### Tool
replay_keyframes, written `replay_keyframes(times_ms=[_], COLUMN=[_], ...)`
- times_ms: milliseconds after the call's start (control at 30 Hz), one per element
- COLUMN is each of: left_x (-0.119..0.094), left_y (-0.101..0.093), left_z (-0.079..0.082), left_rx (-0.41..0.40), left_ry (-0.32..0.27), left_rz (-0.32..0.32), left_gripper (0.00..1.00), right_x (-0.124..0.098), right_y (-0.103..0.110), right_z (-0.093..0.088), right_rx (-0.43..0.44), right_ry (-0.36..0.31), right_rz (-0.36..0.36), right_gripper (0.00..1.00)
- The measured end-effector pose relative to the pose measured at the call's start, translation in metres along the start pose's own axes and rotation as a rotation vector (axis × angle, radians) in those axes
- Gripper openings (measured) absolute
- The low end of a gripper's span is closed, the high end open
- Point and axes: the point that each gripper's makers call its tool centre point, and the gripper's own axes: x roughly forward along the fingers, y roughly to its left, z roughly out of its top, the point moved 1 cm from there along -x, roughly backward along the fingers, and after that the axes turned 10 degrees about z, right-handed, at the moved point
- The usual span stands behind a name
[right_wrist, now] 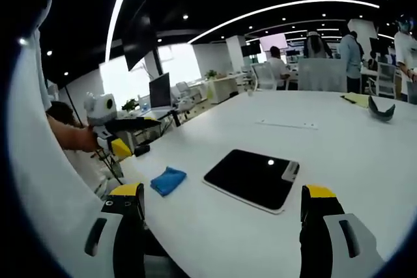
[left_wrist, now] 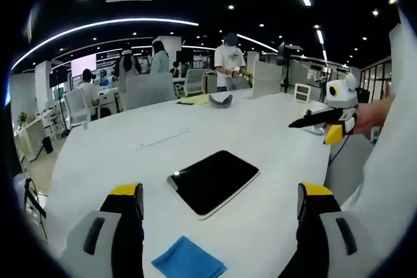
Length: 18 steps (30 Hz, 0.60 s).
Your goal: Wipe the mirror surface with the cleaning cloth until all visible marks leave the cleaned area.
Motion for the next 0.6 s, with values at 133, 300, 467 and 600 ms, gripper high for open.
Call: replay_keyframes(times_ms=[133, 300, 467, 600], left_x=[-0.001, -0.001, -0.001, 0.0], left_y=[-0.006, -0.007, -0.008, -0.006], left_z=[0.005, 0.01, 0.012, 0.012], left_rx=[0.0, 0.005, 0.014, 0.005], left_ry=[-0.002, -0.011, -0.011, -0.007], left_rz=[-0.01, -0.01, -0.011, -0.007], left_gripper=[0.99, 0.99, 0.99, 0.99], right_x=[-0.002, -0.002, -0.002, -0.003], right_y=[0.0, -0.002, -0.004, -0.005], right_z=[0.003, 0.005, 0.006, 0.004], right_rx=[-0.004, 0.001, 0.001, 0.008], right_ry=[-0.002, -0.004, -0.005, -0.005], right_rz=[-0.003, -0.006, -0.008, -0.009], right_gripper=[1.0, 1.0, 1.0, 1.0])
